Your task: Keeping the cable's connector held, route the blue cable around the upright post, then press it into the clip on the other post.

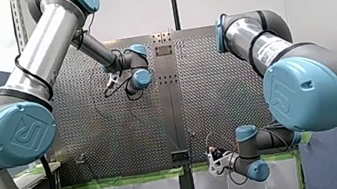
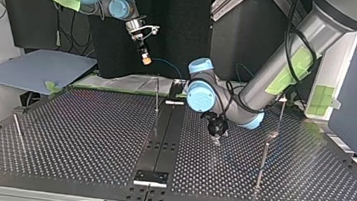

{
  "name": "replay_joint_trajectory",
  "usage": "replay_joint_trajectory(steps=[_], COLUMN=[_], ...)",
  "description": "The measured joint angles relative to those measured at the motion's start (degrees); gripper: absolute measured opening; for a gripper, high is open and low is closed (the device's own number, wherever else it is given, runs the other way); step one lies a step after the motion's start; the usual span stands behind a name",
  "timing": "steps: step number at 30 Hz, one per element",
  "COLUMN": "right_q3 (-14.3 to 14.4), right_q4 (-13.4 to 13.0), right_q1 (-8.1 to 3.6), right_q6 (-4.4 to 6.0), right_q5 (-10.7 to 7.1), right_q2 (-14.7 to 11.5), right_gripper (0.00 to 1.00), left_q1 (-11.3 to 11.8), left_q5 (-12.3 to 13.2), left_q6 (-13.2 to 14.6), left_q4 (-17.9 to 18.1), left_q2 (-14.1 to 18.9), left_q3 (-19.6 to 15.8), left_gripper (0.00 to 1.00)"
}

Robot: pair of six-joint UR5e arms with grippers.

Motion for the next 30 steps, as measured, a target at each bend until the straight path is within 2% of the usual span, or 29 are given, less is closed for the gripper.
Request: replay_joint_trajectory(steps=[6, 11, 17, 24, 30], right_q3=[0.0, 0.0, -0.01, -0.01, -0.01], right_q4=[0.0, 0.0, 0.0, -0.07, -0.02], right_q1=[-0.01, -0.03, -0.04, -0.04, -0.05], right_q6=[0.0, 0.0, 0.0, 0.0, -0.05], right_q5=[0.05, 0.13, 0.18, 0.23, 0.26], right_q2=[0.0, 0.0, 0.0, 0.01, 0.01], right_gripper=[0.0, 0.0, 0.0, 0.0, 0.0], left_q1=[-0.08, 0.23, 0.39, 0.47, 0.85], left_q5=[0.0, -1.47, -3.18, -2.47, -3.74], left_q6=[-1.12, -2.3, -2.44, -2.43, -2.37], left_q4=[-1.03, -1.59, -1.97, -2.04, -2.04], left_q2=[0.01, -0.02, 0.02, -0.03, -0.09], left_q3=[-0.01, 0.0, 0.0, 0.0, -0.01], left_gripper=[1.0, 1.0, 1.0, 1.0, 1.0])
